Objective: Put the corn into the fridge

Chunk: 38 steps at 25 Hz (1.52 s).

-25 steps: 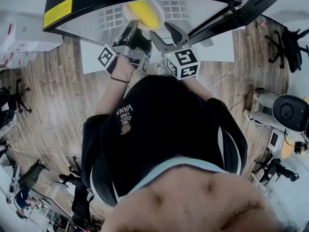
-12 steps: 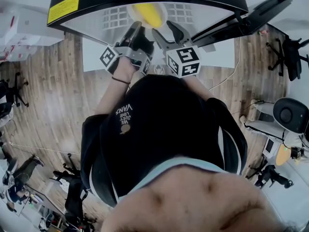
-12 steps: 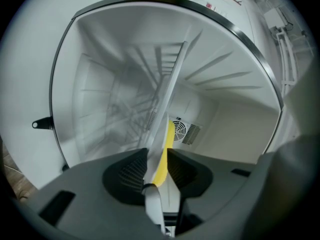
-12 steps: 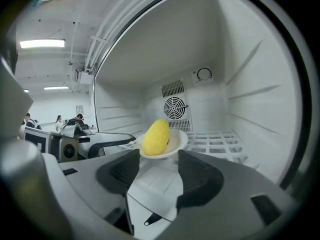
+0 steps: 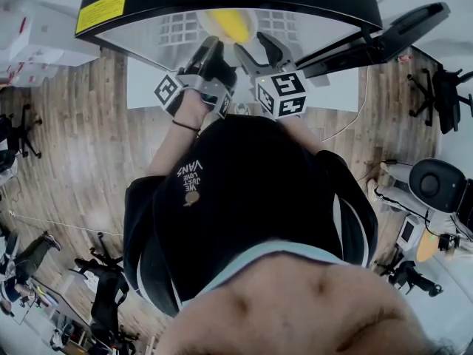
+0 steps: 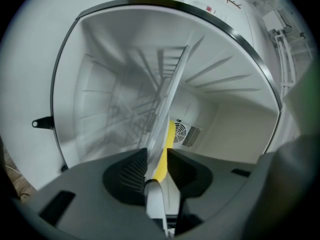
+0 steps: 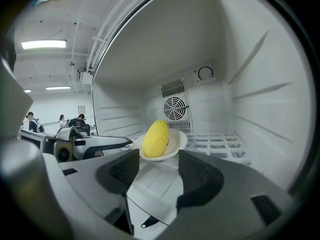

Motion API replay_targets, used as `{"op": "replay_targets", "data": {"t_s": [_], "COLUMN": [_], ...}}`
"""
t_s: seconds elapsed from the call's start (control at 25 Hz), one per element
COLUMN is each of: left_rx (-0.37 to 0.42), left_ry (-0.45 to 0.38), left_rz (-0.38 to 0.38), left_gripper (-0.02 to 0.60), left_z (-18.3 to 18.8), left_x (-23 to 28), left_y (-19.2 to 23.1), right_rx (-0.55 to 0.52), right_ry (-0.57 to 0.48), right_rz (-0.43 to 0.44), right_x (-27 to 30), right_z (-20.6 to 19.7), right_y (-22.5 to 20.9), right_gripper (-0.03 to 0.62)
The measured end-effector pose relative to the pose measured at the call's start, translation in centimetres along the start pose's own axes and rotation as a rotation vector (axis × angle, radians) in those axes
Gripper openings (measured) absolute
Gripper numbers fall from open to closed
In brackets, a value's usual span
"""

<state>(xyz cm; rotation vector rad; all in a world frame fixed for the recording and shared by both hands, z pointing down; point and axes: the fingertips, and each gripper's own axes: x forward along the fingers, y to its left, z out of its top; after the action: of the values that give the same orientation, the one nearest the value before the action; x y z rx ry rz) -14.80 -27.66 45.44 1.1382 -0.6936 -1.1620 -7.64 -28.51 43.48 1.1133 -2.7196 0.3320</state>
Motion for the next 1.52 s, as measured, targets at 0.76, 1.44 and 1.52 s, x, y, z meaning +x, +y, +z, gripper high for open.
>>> {"op": "replay_targets", "data": {"t_s": [0.76,1.44,1.52], "left_rx": [0.004,0.007,0.017], "left_ry": [-0.104,-0.097,-0.093], "left_rz": [0.002,-0.001,-0.003], "left_gripper": [0.104,0.104,0.104], "left_z": [1.4,1.5,1.4], "left_x": [-1.2,-1.8,-2.0], "left_y": [0.2,0.0,-0.3], "right_rx": [-0.011,0.019,0.032], "right_ry": [0.001,-0.027,-0.033], "right_rz": [0.035,0.019,0.014], "right_x": [1.1,0.3,-0.1], "right_z": [0.6,1.2,1.1], "right_y": [-0.7,-0.7,-0.6], "right_gripper": [0.235,0.235,0.233]}}
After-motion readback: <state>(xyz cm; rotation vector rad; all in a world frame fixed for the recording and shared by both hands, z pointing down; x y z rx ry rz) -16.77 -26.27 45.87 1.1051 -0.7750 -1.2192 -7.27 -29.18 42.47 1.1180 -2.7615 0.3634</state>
